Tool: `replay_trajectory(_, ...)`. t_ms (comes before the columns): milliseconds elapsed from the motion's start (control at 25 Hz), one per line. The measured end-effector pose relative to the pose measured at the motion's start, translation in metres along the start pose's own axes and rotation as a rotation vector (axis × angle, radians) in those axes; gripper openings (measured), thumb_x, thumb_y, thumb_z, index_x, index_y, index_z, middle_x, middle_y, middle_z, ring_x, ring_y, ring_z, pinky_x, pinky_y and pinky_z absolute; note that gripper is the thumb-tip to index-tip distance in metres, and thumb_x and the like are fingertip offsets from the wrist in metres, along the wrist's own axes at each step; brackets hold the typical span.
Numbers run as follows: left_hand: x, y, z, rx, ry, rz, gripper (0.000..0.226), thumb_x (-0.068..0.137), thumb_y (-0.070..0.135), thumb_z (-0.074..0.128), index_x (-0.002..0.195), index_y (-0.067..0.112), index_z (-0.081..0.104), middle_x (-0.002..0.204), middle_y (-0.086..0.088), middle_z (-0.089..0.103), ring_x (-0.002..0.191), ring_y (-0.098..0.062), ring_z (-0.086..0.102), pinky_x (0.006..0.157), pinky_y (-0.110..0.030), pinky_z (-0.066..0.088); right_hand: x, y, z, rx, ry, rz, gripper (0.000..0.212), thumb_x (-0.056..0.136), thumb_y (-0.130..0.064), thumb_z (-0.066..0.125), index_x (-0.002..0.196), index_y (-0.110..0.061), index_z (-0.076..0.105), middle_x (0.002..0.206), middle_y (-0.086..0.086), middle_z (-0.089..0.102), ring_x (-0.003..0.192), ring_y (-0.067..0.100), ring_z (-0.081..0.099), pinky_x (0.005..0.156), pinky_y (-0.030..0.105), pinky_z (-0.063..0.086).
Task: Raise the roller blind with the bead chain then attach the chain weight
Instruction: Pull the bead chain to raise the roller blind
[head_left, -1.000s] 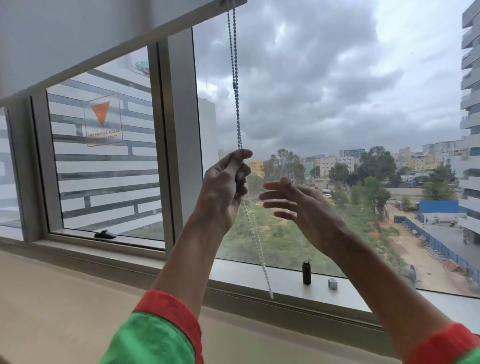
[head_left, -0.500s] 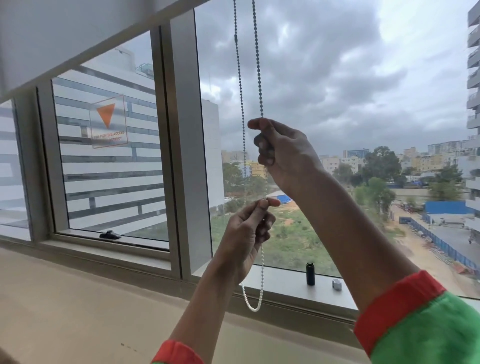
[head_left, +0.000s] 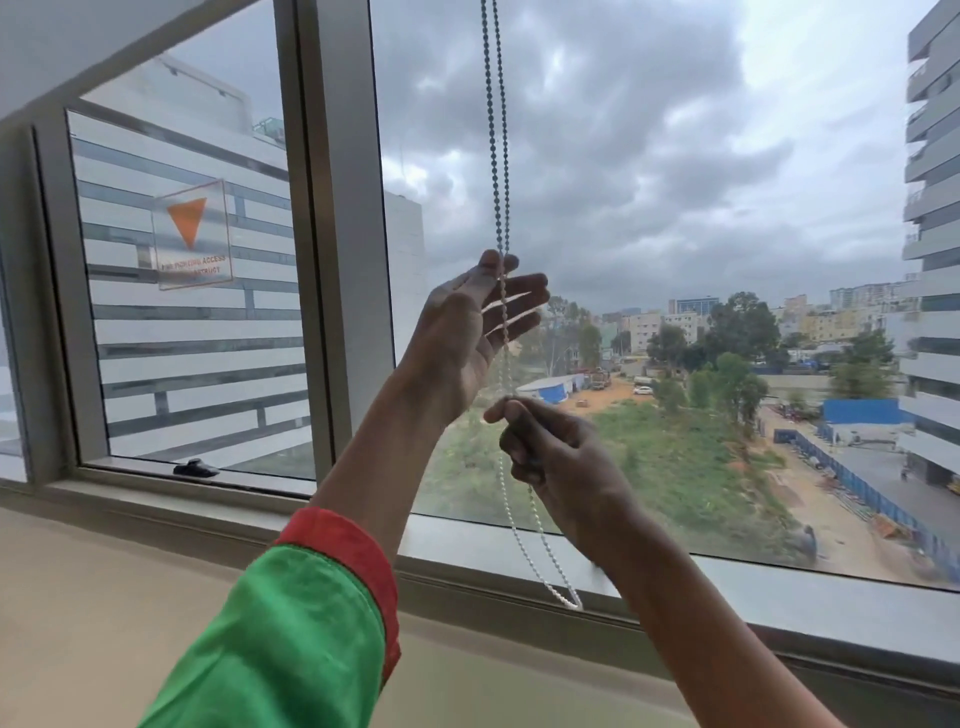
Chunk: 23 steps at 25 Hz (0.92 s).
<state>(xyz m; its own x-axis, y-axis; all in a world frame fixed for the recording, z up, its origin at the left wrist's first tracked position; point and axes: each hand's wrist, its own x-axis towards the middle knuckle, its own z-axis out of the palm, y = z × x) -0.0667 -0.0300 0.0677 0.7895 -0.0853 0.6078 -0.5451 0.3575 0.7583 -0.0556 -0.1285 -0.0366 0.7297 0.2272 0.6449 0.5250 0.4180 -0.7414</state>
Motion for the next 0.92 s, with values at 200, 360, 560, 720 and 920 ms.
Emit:
replay_trajectory(200,0.004,-0.005,0.008,0.007,0.120,0.048,0.030,0.100,0.011,0.036,0.088,0.010,0.064,0.051,0.002,0.048,0.040,-0.006,0.036,0.041,-0.016,0.030,-0.018,0.028,-0.013,-0.003,-0.034,0.042,0.019,0.085,-0.017,0.054,0.078,-0.011,0.070,0.049,-0.003,0.040,0.045,0.005,0.031,0.043,0.014,0.023)
replay_trajectory(360,-0.008,-0.017,-0.005,-0.019,0.125,0.087,0.033,0.099,0.012,0.039,0.076,0.016,0.063,0.044,0.008,0.042,0.041,-0.006,0.031,0.040,-0.016,0.026,-0.015,0.020,-0.025,-0.167,-0.089,0.141,0.019,0.087,-0.015,0.056,0.099,-0.009,0.070,0.078,0.004,0.074,0.060,0.012,0.057,0.058,0.019,0.045)
replay_trajectory(560,-0.035,-0.038,-0.016,-0.059,0.112,0.045,0.029,0.099,0.017,0.042,0.078,0.017,0.063,0.047,0.009,0.041,0.043,-0.004,0.034,0.044,-0.015,0.030,0.015,-0.022,-0.014,-0.027,-0.070,0.160,0.045,0.086,-0.038,0.050,0.112,-0.003,0.063,0.111,0.013,0.069,0.099,0.022,0.066,0.092,0.034,0.050)
replay_trajectory(720,-0.059,-0.059,-0.017,-0.089,0.128,-0.022,0.029,0.097,0.020,0.044,0.075,0.017,0.063,0.048,0.008,0.041,0.043,-0.003,0.033,0.045,-0.016,0.027,0.052,-0.072,0.013,-0.038,-0.053,0.012,0.040,0.096,-0.025,0.044,0.114,0.008,0.057,0.101,0.018,0.067,0.088,0.028,0.067,0.082,0.036,0.056)
replay_trajectory(920,-0.071,-0.075,-0.016,-0.012,0.111,-0.033,0.031,0.096,0.019,0.046,0.073,0.019,0.066,0.055,0.003,0.041,0.046,-0.004,0.033,0.048,-0.017,0.025,0.068,-0.083,0.035,-0.113,0.070,-0.045,0.024,0.097,-0.010,0.042,0.102,0.004,0.062,0.060,0.007,0.044,0.050,0.015,0.030,0.048,0.026,0.025)
